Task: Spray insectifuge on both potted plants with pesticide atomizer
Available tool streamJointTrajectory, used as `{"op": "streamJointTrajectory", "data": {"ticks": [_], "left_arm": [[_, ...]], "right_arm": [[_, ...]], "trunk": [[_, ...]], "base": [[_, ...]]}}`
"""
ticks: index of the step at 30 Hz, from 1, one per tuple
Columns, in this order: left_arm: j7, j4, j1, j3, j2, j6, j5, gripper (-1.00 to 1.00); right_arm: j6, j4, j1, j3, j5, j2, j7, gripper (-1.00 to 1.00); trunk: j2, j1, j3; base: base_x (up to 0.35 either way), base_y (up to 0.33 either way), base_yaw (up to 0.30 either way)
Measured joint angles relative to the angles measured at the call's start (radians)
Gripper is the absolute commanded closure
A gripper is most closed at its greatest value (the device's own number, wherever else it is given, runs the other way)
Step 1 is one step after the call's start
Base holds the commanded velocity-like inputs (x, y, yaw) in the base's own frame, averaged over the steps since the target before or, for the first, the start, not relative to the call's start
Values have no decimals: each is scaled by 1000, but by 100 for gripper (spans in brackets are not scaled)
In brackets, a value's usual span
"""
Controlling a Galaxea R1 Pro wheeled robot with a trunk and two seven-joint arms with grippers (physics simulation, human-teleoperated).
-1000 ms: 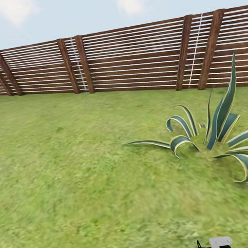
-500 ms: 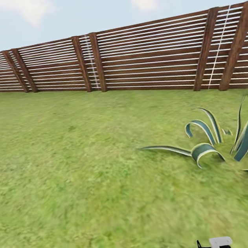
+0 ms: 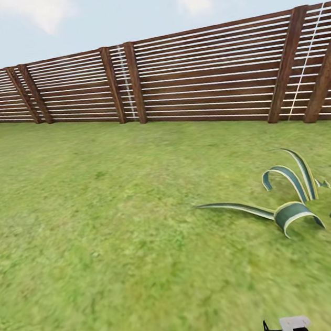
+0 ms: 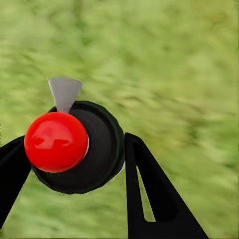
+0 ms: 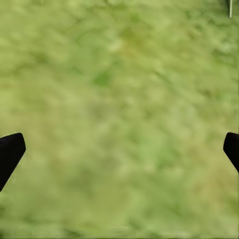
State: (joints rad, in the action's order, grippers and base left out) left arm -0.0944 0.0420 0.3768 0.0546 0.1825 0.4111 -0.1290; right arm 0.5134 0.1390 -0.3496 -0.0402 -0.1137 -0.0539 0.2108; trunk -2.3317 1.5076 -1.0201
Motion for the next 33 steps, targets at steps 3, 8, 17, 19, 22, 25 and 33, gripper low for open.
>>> {"op": "streamJointTrajectory", "data": {"ticks": [3, 8, 17, 19, 22, 25, 33], "left_arm": [[0, 0, 0, 0, 0, 0, 0, 100], [0, 0, 0, 0, 0, 0, 0, 100], [-1, 0, 0, 0, 0, 0, 0, 100], [0, 0, 0, 0, 0, 0, 0, 100], [-1, 1, 0, 0, 0, 0, 0, 100], [-1, 1, 0, 0, 0, 0, 0, 100], [0, 0, 0, 0, 0, 0, 0, 100]], "right_arm": [[0, 0, 0, 0, 0, 0, 0, -100], [0, 0, 0, 0, 0, 0, 0, -100], [0, 0, 0, 0, 0, 0, 0, -100], [0, 0, 0, 0, 0, 0, 0, -100], [0, 0, 0, 0, 0, 0, 0, -100], [0, 0, 0, 0, 0, 0, 0, -100], [0, 0, 0, 0, 0, 0, 0, -100]], "trunk": [[0, 0, 0], [0, 0, 0], [0, 0, 0], [0, 0, 0], [0, 0, 0], [0, 0, 0], [0, 0, 0]], "base": [[313, 141, 0], [313, 144, 0], [313, 145, 0], [313, 145, 0], [313, 145, 0], [313, 145, 0], [313, 145, 0]]}}
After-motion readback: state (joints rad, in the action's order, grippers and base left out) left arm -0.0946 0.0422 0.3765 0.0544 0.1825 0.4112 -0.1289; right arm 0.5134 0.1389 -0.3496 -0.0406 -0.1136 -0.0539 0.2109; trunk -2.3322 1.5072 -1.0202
